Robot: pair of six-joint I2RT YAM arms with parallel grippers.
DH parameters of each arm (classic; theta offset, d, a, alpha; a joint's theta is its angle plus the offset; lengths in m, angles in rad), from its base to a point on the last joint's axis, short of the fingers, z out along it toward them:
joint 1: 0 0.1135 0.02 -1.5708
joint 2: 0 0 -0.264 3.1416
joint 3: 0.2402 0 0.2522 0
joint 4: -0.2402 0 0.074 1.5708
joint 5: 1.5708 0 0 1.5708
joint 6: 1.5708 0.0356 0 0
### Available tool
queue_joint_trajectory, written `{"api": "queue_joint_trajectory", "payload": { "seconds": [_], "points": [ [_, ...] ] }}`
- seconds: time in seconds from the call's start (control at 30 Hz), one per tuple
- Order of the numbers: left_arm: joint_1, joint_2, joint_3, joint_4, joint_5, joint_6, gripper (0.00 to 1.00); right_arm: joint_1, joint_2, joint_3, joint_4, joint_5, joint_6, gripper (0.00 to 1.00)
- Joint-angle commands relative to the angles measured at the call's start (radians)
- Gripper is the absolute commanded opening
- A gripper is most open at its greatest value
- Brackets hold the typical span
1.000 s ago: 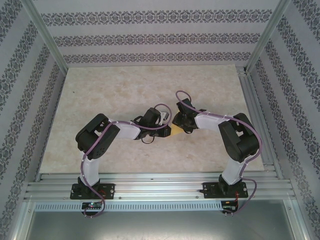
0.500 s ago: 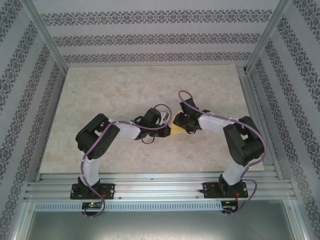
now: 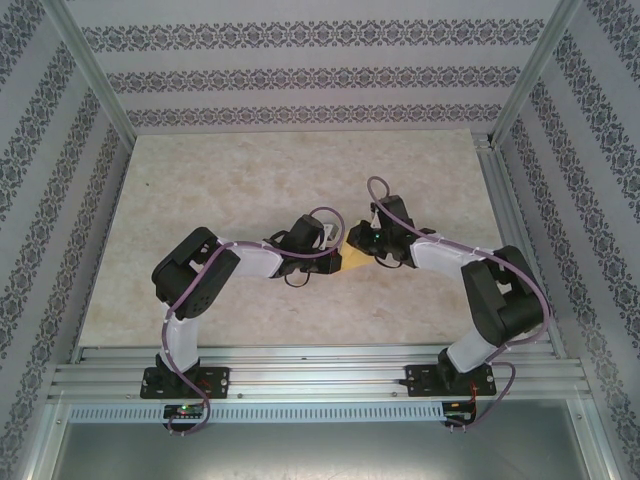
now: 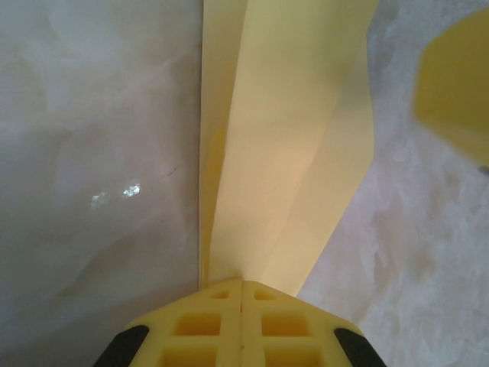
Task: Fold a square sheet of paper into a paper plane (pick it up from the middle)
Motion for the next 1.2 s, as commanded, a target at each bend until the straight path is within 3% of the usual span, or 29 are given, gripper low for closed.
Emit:
{"api": "queue_joint_trajectory", "payload": {
  "seconds": [0.0, 0.6, 1.17],
  "points": [
    [-0.008, 0.058, -0.017, -0.160, -0.064, -0.008, 0.03, 0.016, 0.059, -0.017, 0.103, -0.080, 0.005, 0.11],
    [-0.008, 0.063, -0.008, -0.196, -0.063, -0.007, 0.03, -0.039, 0.211, -0.023, 0.109, -0.077, -0.060, 0.09],
    [-0.011, 0.078, -0.010, -0.247, -0.053, 0.009, 0.03, -0.197, 0.265, 0.084, 0.028, -0.093, -0.160, 0.10]
  ]
}}
